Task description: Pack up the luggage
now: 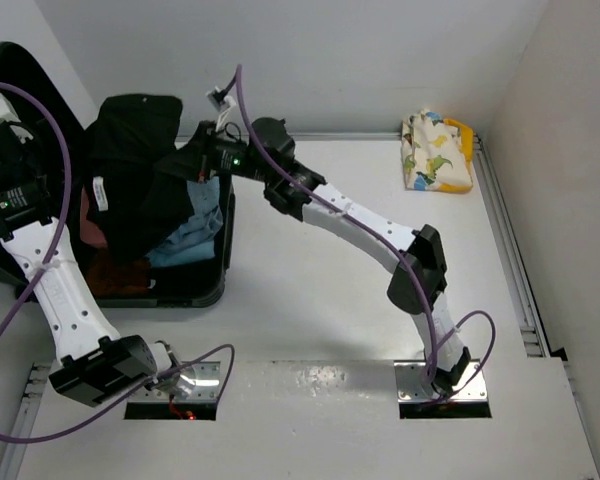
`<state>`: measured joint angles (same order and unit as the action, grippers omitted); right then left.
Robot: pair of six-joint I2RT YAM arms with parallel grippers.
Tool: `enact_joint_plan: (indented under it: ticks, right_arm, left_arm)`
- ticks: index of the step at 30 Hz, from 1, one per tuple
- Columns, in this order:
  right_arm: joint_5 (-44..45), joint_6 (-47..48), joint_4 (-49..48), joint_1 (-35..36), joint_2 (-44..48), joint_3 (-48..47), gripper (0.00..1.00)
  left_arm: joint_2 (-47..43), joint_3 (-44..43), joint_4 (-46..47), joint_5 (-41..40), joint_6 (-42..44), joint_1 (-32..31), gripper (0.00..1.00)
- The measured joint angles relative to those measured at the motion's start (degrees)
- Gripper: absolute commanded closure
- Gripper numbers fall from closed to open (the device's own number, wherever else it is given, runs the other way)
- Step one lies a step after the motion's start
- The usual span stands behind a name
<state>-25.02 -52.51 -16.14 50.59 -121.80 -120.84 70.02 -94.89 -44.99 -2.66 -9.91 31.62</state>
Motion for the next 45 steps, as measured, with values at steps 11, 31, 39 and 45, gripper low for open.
enact_joint_plan:
  ticks: [11, 31, 39, 45]
  right_arm:
    - [3.04, 2.08, 2.97, 0.55, -13.42, 20.15, 1.0]
    - [20.44, 25.35, 18.05, 6.49, -5.09, 21.55, 0.42]
    - [26.29, 30.56, 20.59, 5.55, 4.66, 26.47, 0.28]
    - [25.18, 30.73, 19.39, 0.07, 15.45, 32.68, 0.4]
  left_arm:
    - [2.82, 0.0, -0.9, 2.38, 2.8, 2.71, 0.0]
    - [0.55, 7.39, -25.49, 36.0, 42.47, 5.62, 0.52]
    - [-2.16, 12.11, -29.27, 39.95, 46.9, 5.62, 0.77]
    - [-0.85, 15.96, -29.09, 37.42, 49.18, 0.59, 1.0]
